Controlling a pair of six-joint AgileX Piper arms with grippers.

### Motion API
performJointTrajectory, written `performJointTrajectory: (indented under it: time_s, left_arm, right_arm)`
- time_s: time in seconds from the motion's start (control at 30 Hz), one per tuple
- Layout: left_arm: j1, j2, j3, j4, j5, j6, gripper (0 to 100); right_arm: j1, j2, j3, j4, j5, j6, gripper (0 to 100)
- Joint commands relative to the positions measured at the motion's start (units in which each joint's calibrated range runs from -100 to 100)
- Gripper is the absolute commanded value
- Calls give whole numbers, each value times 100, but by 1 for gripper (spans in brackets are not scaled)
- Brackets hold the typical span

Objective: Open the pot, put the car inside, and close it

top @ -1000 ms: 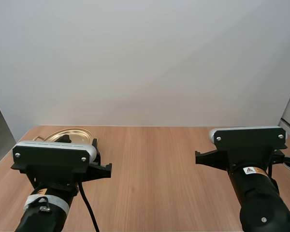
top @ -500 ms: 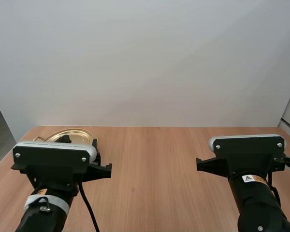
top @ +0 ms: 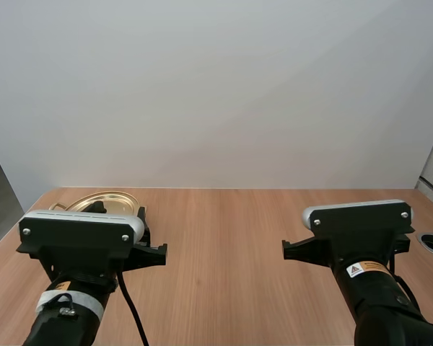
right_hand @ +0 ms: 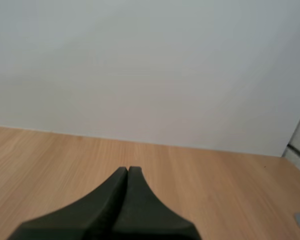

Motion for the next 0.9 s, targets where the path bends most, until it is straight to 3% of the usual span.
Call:
performJointTrajectory:
  time_s: [0.0, 0.23, 0.47, 0.7, 0.87]
  left_arm:
    - [-2, 2, 0, -2, -5, 3, 100]
    - [-2, 2, 0, -2, -5, 3, 100]
    - [-2, 2, 0, -2, -5, 3, 100]
    - [-2, 2, 0, -2, -5, 3, 100]
    - [-2, 2, 0, -2, -5, 3, 100]
  right_arm:
    - [0, -9, 0, -1073, 1521, 892, 0]
    - [103, -505, 0, -848, 1874, 808, 0]
    - [-27, -1033, 0, -618, 2467, 783, 0]
    - [-81, -1908, 0, -1502, 3142, 707, 0]
    - [-81, -1980, 0, -1520, 2965, 746, 0]
